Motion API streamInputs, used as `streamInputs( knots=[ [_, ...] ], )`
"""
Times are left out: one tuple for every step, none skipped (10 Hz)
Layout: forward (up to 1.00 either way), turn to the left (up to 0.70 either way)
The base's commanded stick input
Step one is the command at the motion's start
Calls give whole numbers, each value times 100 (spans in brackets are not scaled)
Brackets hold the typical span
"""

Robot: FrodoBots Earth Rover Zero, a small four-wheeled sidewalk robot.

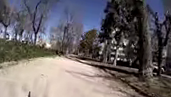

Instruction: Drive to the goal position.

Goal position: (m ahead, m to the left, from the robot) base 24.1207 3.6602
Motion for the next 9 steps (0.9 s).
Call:
streamInputs(
  knots=[
    [100, 0],
    [100, 0],
    [100, 0],
    [98, 0],
    [98, 0],
    [98, 0],
    [98, 0],
    [98, 0],
    [98, 0]
  ],
)
